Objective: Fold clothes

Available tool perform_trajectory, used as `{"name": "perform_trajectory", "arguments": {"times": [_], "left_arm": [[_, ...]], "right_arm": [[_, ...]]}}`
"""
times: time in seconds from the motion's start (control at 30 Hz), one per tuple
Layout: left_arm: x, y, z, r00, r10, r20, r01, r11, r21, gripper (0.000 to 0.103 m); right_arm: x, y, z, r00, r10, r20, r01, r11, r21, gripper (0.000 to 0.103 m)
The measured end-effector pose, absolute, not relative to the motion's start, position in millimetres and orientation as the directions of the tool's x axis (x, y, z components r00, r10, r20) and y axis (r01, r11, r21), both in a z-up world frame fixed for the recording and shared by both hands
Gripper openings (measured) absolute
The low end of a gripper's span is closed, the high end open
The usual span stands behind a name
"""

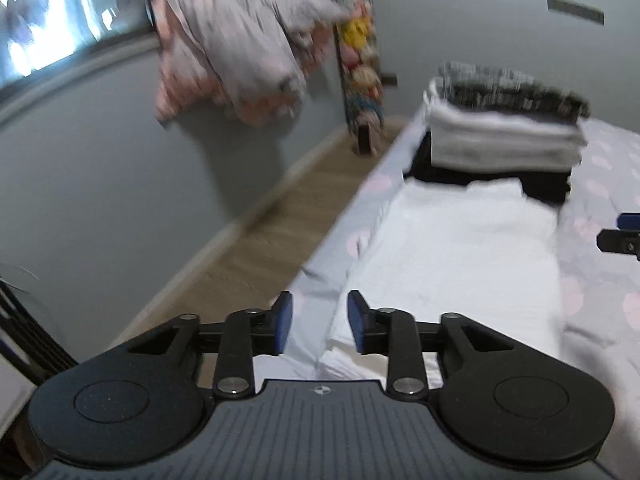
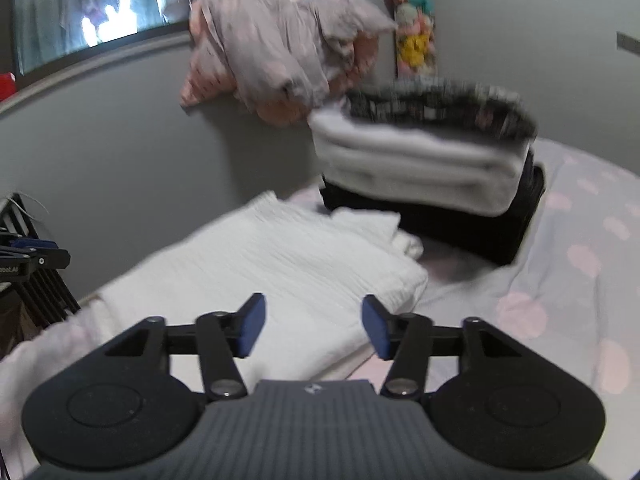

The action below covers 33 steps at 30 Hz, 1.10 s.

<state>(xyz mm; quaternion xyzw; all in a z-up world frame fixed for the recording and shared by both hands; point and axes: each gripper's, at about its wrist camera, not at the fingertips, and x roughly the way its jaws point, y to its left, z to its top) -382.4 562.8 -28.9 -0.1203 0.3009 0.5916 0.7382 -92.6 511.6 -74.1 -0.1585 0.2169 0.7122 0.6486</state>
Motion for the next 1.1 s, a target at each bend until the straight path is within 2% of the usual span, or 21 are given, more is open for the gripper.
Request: {"name": "perform_trajectory", "arguments": {"times": [0.03,0.1,0.17,0.23,0.37,0.5,0.7,0.83,1.1], "left_arm": [[-382.5,552.5,-19.9,0.117,0.82,-0.561,-0.95,0.257,0.178,0.051],[-382.1,530.0,-4.2,0.109,0.856,-0.506,-0.96,0.224,0.171,0.067],[-380.8,506.3,10.9,0.087,0.892,-0.444,-0.973,0.172,0.154,0.083],[-379.2,483.7,24.1,0.113,0.91,-0.399,-0.978,0.173,0.118,0.086],[-375.3,442.8,43.5,0.202,0.902,-0.382,-0.973,0.231,0.03,0.096],[-361.0,404.3,51.8,0.196,0.895,-0.402,-0.973,0.228,0.035,0.096],[-346.4,351.9,49.4,0.145,0.86,-0.489,-0.988,0.153,-0.024,0.096],[-333.5,319.7,42.1,0.113,0.856,-0.505,-0.991,0.131,0.0,0.096],[-324.7,256.4,23.9,0.158,0.807,-0.568,-0.986,0.161,-0.045,0.096]], "right_arm": [[-95.2,499.0,-65.2,-0.1,0.868,-0.486,-0.993,-0.061,0.097,0.071],[-100.1,475.9,-49.0,-0.055,0.892,-0.448,-0.997,-0.023,0.076,0.081],[-106.8,449.3,-32.0,0.016,0.914,-0.405,-0.998,0.041,0.053,0.095],[-111.1,421.9,-16.5,0.024,0.934,-0.357,-0.997,0.046,0.054,0.095],[-115.7,376.9,4.1,-0.017,0.946,-0.322,-0.996,0.014,0.093,0.095],[-121.8,331.3,18.7,0.017,0.946,-0.323,-0.989,0.063,0.134,0.095],[-120.2,272.6,31.8,-0.023,0.927,-0.374,-0.977,0.059,0.207,0.096],[-123.7,236.7,31.6,-0.017,0.921,-0.39,-0.976,0.07,0.208,0.096],[-127.1,173.3,29.9,0.028,0.916,-0.4,-0.977,0.109,0.181,0.096]]}}
